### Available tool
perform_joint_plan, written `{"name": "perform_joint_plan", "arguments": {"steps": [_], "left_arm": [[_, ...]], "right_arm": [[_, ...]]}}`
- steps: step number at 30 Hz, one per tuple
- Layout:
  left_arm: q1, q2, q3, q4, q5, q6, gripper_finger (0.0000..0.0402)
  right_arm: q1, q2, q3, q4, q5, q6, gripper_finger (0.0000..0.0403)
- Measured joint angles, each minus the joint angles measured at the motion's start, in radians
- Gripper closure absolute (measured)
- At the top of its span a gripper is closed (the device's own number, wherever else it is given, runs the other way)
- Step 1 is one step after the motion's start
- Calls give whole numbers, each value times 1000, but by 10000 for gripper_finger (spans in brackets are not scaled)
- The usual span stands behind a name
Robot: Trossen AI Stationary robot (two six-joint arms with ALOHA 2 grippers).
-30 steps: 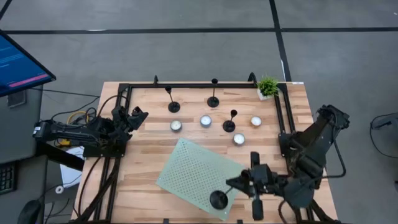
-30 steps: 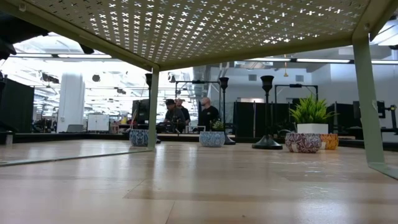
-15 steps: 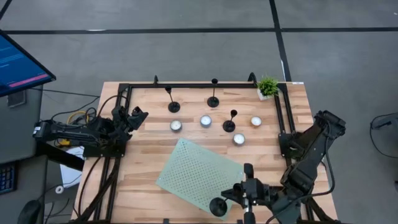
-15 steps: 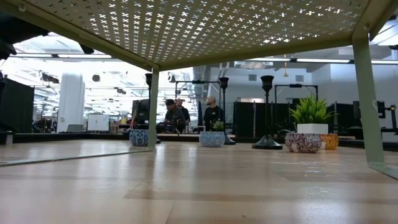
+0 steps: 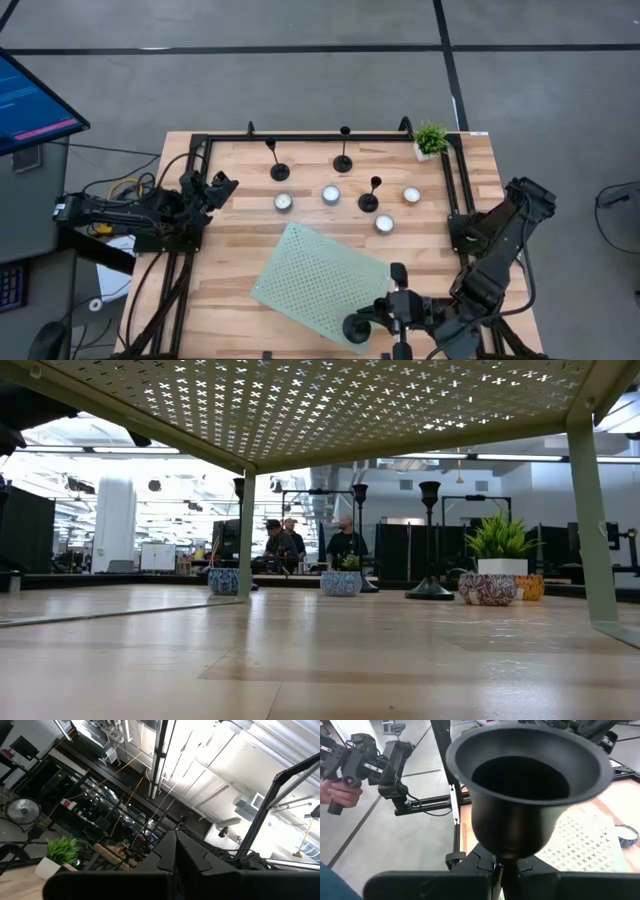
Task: Pick & Place candle stick holders
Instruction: Put the candle holder on the shelf
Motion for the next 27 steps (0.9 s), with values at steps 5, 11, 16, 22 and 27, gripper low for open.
{"name": "perform_joint_plan", "arguments": {"steps": [5, 11, 16, 22, 27], "left_arm": [[0, 0, 0, 0, 0, 0, 395], [0, 0, 0, 0, 0, 3, 395], [0, 0, 0, 0, 0, 3, 393], [0, 0, 0, 0, 0, 3, 393], [0, 0, 0, 0, 0, 3, 396]], "right_arm": [[-2, 0, 0, -6, 0, -26, 403], [-21, 5, 0, 5, -46, -26, 403], [-37, 19, -1, 2, -81, -26, 403], [-52, 17, -1, 5, -91, -33, 403], [-51, 17, -1, 14, -124, -17, 403]]}}
